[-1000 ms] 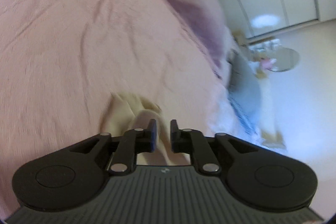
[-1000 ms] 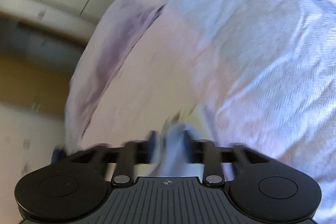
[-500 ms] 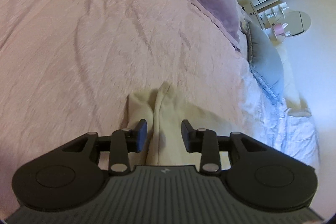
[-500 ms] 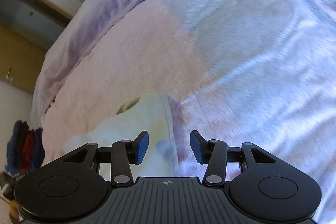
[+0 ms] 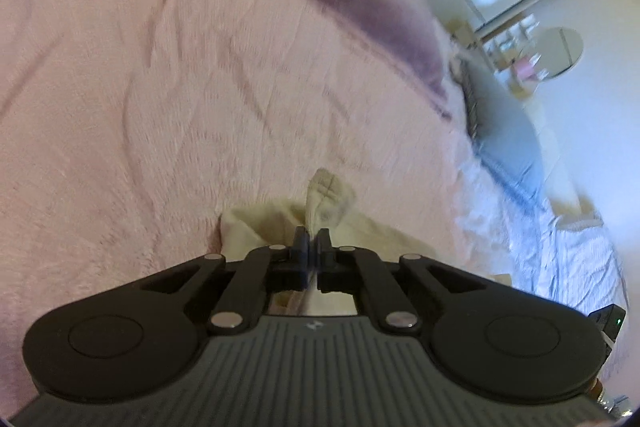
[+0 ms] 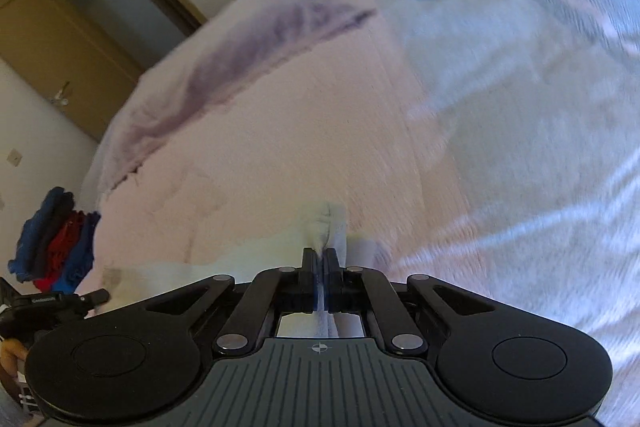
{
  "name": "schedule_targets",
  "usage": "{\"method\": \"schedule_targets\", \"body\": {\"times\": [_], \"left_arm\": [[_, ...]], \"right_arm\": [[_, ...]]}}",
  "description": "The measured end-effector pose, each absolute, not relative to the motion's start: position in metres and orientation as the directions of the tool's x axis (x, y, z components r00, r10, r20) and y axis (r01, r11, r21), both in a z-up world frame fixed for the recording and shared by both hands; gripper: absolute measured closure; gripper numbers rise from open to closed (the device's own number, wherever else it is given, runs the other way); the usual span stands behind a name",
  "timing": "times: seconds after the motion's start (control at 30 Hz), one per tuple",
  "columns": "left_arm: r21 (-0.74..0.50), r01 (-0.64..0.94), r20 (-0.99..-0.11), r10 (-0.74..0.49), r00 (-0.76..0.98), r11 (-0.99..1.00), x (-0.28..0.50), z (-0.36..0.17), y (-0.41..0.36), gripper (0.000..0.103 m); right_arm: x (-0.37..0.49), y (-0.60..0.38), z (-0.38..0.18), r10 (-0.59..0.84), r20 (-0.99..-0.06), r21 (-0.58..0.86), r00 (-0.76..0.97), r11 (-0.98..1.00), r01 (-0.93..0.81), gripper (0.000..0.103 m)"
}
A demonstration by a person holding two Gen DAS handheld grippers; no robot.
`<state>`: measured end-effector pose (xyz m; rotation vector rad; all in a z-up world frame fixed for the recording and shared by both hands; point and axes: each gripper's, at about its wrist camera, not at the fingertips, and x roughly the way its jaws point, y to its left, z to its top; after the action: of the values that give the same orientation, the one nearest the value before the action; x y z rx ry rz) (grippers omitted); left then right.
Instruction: Fold clothes
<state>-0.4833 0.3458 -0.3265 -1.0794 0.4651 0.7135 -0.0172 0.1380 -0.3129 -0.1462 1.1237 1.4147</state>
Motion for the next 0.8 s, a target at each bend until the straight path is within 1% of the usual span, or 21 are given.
{"method": "schedule_targets", "body": {"times": [0.07, 0.13, 0.23, 0.37, 0.4, 0.5, 0.57, 0.6, 0.63, 0.67, 0.8], "left_arm": [[-0.627, -0.721, -0.646, 0.321, 0.692, 0.293, -0.491, -0.315, 0.345, 0.102], [-0.608, -0.735, -0.657, 0.331, 0.678, 0.299, -0.493, -0.313, 0.347, 0.102], [-0.586, -0.758, -0.688, 0.317, 0.652, 0.287, -0.49, -0.324, 0.357, 0.102], [-0.551, -0.79, -0.742, 0.276, 0.612, 0.27, -0.478, -0.355, 0.368, 0.101], [-0.55, -0.795, -0.749, 0.27, 0.605, 0.255, -0.478, -0.36, 0.37, 0.1], [-0.576, -0.792, -0.747, 0.264, 0.61, 0.203, -0.485, -0.369, 0.371, 0.098], [-0.593, -0.784, -0.738, 0.266, 0.62, 0.184, -0.497, -0.364, 0.362, 0.089], [-0.593, -0.787, -0.74, 0.27, 0.617, 0.173, -0.505, -0.36, 0.356, 0.08], [-0.595, -0.787, -0.741, 0.27, 0.615, 0.159, -0.513, -0.357, 0.348, 0.076], [-0.601, -0.787, -0.742, 0.266, 0.615, 0.144, -0.521, -0.355, 0.338, 0.076], [-0.628, -0.774, -0.749, 0.209, 0.629, 0.08, -0.546, -0.352, 0.292, 0.074]], "right_arm": [[-0.019, 0.141, -0.302, 0.717, -0.658, 0.519, -0.228, 0.213, -0.828, 0.102], [-0.02, 0.146, -0.296, 0.726, -0.65, 0.514, -0.224, 0.203, -0.834, 0.102], [-0.022, 0.166, -0.303, 0.697, -0.686, 0.481, -0.208, 0.22, -0.849, 0.102], [-0.022, 0.182, -0.332, 0.63, -0.755, 0.451, -0.182, 0.296, -0.842, 0.102], [-0.02, 0.183, -0.34, 0.611, -0.773, 0.445, -0.173, 0.327, -0.834, 0.102], [-0.015, 0.182, -0.354, 0.584, -0.79, 0.479, -0.186, 0.398, -0.783, 0.101], [-0.013, 0.174, -0.348, 0.607, -0.77, 0.512, -0.195, 0.405, -0.758, 0.092], [-0.012, 0.167, -0.344, 0.613, -0.765, 0.522, -0.198, 0.41, -0.748, 0.081], [-0.01, 0.16, -0.341, 0.614, -0.764, 0.529, -0.199, 0.418, -0.738, 0.066], [-0.009, 0.152, -0.338, 0.616, -0.763, 0.534, -0.198, 0.427, -0.73, 0.062], [-0.011, 0.118, -0.336, 0.599, -0.772, 0.553, -0.213, 0.466, -0.691, 0.061]]}}
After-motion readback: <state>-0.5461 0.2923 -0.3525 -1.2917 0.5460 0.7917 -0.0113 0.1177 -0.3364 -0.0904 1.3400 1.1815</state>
